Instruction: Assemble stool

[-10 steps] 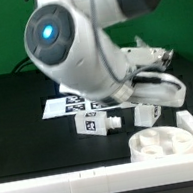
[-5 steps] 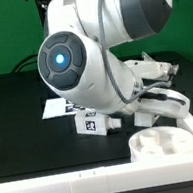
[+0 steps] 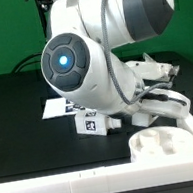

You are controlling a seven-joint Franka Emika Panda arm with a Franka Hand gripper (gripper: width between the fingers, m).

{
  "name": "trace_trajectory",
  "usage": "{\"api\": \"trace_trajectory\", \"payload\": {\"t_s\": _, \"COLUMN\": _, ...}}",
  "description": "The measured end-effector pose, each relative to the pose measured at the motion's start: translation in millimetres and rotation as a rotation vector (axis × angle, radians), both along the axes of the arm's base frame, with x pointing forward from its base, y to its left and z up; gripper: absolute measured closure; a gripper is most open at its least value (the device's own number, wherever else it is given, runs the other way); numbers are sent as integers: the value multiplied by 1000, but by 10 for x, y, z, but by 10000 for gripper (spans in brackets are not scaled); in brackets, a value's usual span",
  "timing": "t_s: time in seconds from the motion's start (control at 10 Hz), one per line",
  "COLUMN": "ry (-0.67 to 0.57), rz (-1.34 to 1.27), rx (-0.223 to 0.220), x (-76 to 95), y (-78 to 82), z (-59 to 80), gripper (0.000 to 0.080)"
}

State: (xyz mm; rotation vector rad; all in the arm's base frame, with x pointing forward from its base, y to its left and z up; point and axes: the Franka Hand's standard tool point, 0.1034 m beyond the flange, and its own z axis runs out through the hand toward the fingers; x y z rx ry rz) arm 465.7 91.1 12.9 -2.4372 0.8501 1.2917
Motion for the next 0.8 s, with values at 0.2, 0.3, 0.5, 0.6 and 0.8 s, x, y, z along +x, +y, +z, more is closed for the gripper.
{"api": "trace_trajectory", "payload": {"t_s": 0.2, "ry": -12, "rz": 7, "rx": -3, "x": 28, "y": 5, "z": 43, "gripper": 465}}
{"api": "trace_trajectory", "payload": {"t_s": 0.3, "ry": -7, "rz": 33, "rx": 12, "x": 78, "y": -13, "z": 261, "gripper": 465}}
{"api": "trace_trajectory", "payload": {"t_s": 0.5, "ry": -152, "rz": 87, "rx": -12, "x": 383, "y": -170, "z": 739, "gripper": 465}}
{"api": "trace_trajectory", "payload": {"t_s": 0.6, "ry": -257, "rz": 92, "rx": -61, "x": 448, "y": -161, "z": 826, "gripper": 465}}
{"api": "trace_trajectory", "payload": {"t_s": 0.8, "ry": -366, "rz": 84, "rx": -117, "x": 475, "y": -129, "z": 733, "gripper": 465}}
